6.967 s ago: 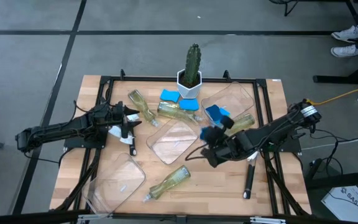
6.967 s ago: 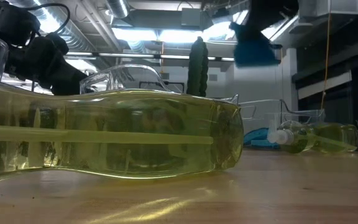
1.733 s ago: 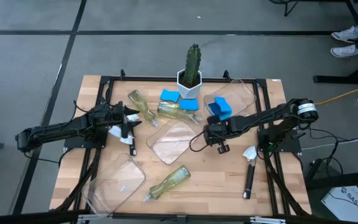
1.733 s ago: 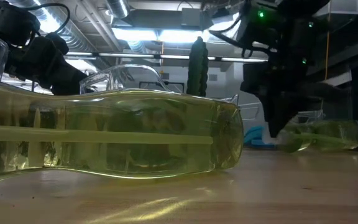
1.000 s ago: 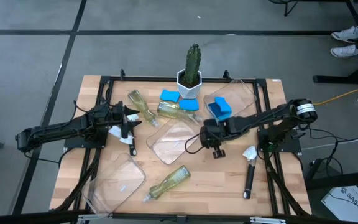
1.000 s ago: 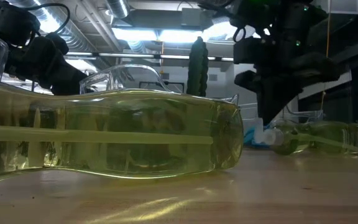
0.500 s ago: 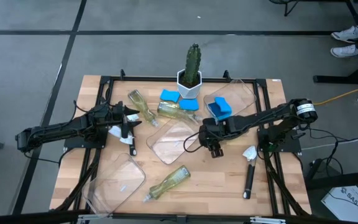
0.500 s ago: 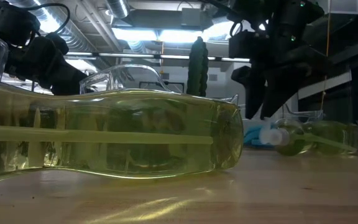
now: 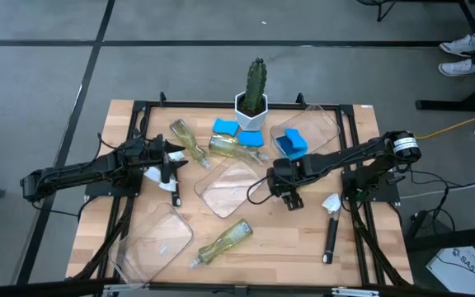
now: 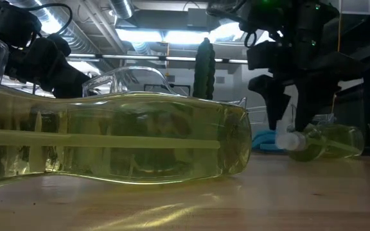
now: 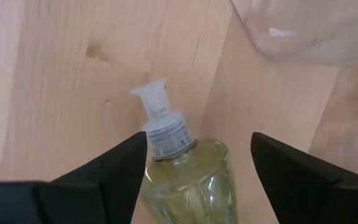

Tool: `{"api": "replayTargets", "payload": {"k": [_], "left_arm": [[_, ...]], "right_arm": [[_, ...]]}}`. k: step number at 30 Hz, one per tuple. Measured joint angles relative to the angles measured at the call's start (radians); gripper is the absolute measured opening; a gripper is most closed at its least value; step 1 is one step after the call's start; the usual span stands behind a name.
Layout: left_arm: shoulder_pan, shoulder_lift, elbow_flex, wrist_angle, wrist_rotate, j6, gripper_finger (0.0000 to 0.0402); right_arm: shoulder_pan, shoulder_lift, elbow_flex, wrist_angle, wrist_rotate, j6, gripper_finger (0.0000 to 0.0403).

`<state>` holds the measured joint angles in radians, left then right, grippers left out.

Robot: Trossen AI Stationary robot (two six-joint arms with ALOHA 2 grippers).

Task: Pick & Place Kitchen Sink Supplies
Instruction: Put the green soap dispenser into the middle transparent bin

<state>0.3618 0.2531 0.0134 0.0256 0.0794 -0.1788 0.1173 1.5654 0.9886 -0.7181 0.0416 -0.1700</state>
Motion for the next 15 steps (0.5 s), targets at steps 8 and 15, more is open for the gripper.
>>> {"api": "replayTargets", "payload": {"k": [8,15], "left_arm": [[0.0,0.0,0.0,0.0,0.0,0.0,0.0281],[0.0,0.0,0.0,0.0,0.0,0.0,0.0281]], "right_arm": [[0.023,0.001,0.0,0.019,0.0,-0.075,0.0253],[0.069,0.002,0.0,0.071,0.0,-0.105,0.0248]]}}
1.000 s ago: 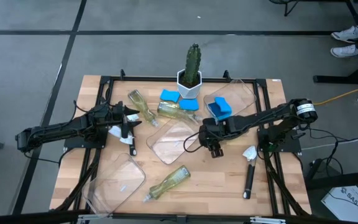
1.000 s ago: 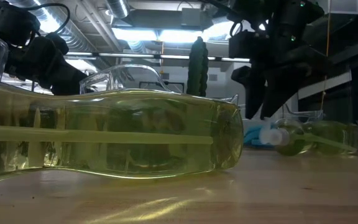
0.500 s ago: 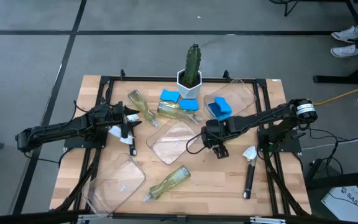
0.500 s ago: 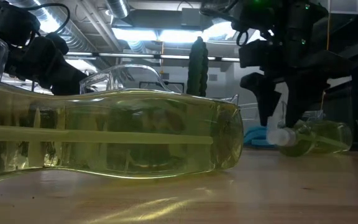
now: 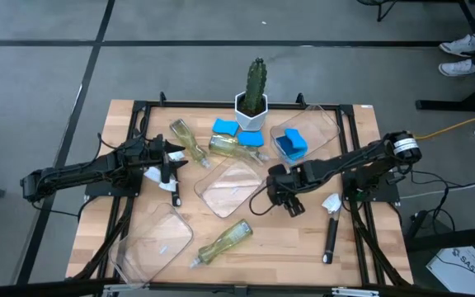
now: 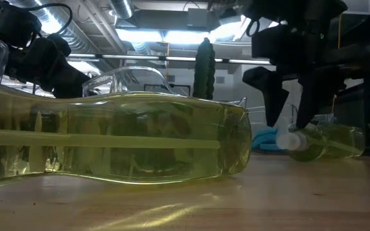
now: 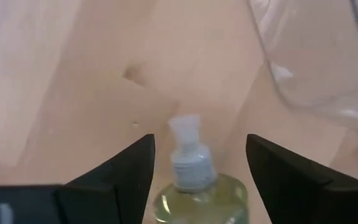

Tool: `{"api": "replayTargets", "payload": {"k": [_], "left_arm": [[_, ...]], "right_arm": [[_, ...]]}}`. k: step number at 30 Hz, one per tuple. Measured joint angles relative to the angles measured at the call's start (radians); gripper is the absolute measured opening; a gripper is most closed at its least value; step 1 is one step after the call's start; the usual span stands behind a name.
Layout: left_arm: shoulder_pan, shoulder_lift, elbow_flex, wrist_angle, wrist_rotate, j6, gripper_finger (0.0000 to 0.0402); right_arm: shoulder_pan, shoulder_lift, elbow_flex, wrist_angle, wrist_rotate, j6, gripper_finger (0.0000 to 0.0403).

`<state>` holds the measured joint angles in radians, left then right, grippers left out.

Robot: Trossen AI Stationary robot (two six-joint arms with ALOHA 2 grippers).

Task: Pick & Place Kitchen Sink Supplies
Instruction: Put the green soap dispenser into the middle transparent bin

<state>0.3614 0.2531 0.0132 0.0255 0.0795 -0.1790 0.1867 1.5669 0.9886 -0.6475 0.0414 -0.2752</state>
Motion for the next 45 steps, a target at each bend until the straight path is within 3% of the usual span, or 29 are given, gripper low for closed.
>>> {"api": "replayTargets", "payload": {"k": [7,13,17,27,36,45], "left_arm": [[0.0,0.0,0.0,0.0,0.0,0.0,0.0281],[0.0,0.0,0.0,0.0,0.0,0.0,0.0281],[0.0,0.0,0.0,0.0,0.0,0.0,0.0281],[0.0,0.0,0.0,0.0,0.0,0.0,0.0281],[0.0,0.0,0.0,0.0,0.0,0.0,0.0281],[0.0,0.0,0.0,0.0,0.0,0.0,0.0281]], "right_arm": [[0.036,0.083,0.0,0.014,0.019,0.002,0.0248],[0.041,0.171,0.002,0.017,0.223,0.002,0.0248],[0.041,0.177,0.003,0.008,0.247,0.006,0.0239],[0.041,0.181,0.068,-0.079,0.23,0.068,0.0117],[0.039,0.181,0.148,-0.148,0.116,0.116,0.0117],[0.038,0.18,0.35,-0.216,-0.116,0.104,0.0117]]}}
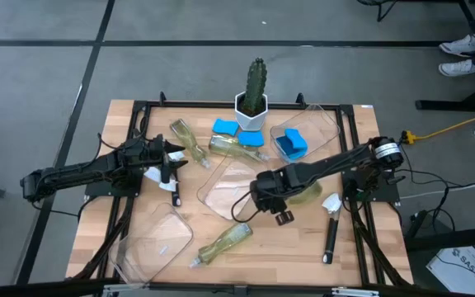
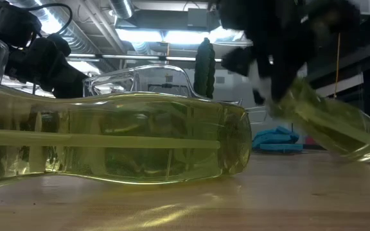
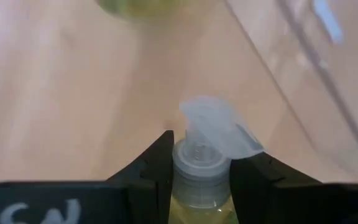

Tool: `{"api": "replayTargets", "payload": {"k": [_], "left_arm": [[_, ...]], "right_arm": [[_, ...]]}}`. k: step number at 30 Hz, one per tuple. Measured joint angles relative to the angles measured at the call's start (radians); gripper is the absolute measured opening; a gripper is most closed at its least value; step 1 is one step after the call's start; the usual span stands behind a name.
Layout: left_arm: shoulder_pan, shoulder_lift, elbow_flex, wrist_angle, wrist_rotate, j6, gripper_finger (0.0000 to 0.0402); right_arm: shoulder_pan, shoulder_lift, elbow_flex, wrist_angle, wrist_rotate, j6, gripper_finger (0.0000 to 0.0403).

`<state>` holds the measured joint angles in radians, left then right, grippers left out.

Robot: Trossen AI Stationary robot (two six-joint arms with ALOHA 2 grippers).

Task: Pick & Place Kitchen Sink Supplies
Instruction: Put the green soap dispenser into the middle transparent bin

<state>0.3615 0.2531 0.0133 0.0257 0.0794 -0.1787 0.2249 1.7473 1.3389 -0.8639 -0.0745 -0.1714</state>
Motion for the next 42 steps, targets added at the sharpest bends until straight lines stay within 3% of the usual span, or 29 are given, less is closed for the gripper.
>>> {"api": "replayTargets", "payload": {"k": [8,20,25,33,42], "left_arm": [[0.0,0.0,0.0,0.0,0.0,0.0,0.0281],[0.0,0.0,0.0,0.0,0.0,0.0,0.0281],[0.0,0.0,0.0,0.0,0.0,0.0,0.0281],[0.0,0.0,0.0,0.0,0.0,0.0,0.0281],[0.0,0.0,0.0,0.0,0.0,0.0,0.0281]], "right_arm": [[-0.042,0.0,0.176,-0.034,-0.256,-0.021,0.0117],[-0.11,0.0,0.438,-0.156,-0.417,-0.104,0.0114],[-0.134,-0.001,0.55,-0.244,-0.41,-0.129,0.0114],[-0.162,-0.001,0.697,-0.313,-0.311,-0.17,0.0114],[-0.217,-0.002,0.781,-0.28,-0.231,-0.252,0.0113]]}}
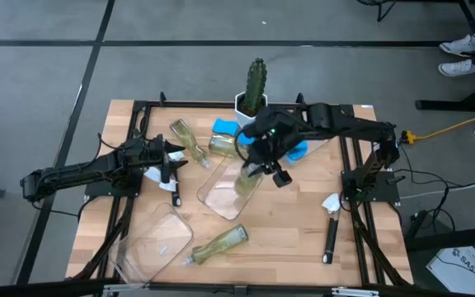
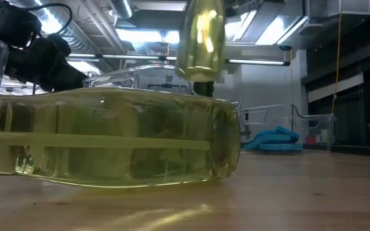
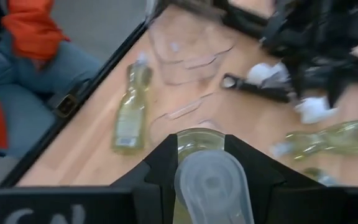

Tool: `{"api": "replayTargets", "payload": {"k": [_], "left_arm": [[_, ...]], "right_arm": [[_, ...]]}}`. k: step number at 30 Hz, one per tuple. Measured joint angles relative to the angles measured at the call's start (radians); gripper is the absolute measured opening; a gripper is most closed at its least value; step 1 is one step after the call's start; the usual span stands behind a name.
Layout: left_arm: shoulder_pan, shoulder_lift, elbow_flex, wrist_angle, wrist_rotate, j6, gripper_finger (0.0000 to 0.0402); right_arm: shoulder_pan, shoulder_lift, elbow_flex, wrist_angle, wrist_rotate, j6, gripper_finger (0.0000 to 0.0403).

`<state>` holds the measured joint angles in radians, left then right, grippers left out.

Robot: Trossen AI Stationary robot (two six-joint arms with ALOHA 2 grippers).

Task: Pick & Place Kitchen Sink Supplies
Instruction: Put the green soap dispenser into the middle transparent bin

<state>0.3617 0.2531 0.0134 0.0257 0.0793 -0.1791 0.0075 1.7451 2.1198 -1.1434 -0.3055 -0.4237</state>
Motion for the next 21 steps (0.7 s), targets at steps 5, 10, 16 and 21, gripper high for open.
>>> {"api": "replayTargets", "payload": {"k": [5,10,16,21], "left_arm": [[0.0,0.0,0.0,0.0,0.0,0.0,0.0281],[0.0,0.0,0.0,0.0,0.0,0.0,0.0281],[0.0,0.0,0.0,0.0,0.0,0.0,0.0281],[0.0,0.001,0.0,0.0,0.0,0.0,0.0281]], "right_arm": [[-0.034,0.013,-0.013,0.043,0.073,-0.055,0.0113],[-0.078,0.043,-0.093,0.123,0.082,-0.097,0.0113],[-0.139,0.05,-0.225,0.211,0.074,-0.084,0.0113],[-0.163,0.05,-0.329,0.323,0.071,-0.083,0.0113]]}}
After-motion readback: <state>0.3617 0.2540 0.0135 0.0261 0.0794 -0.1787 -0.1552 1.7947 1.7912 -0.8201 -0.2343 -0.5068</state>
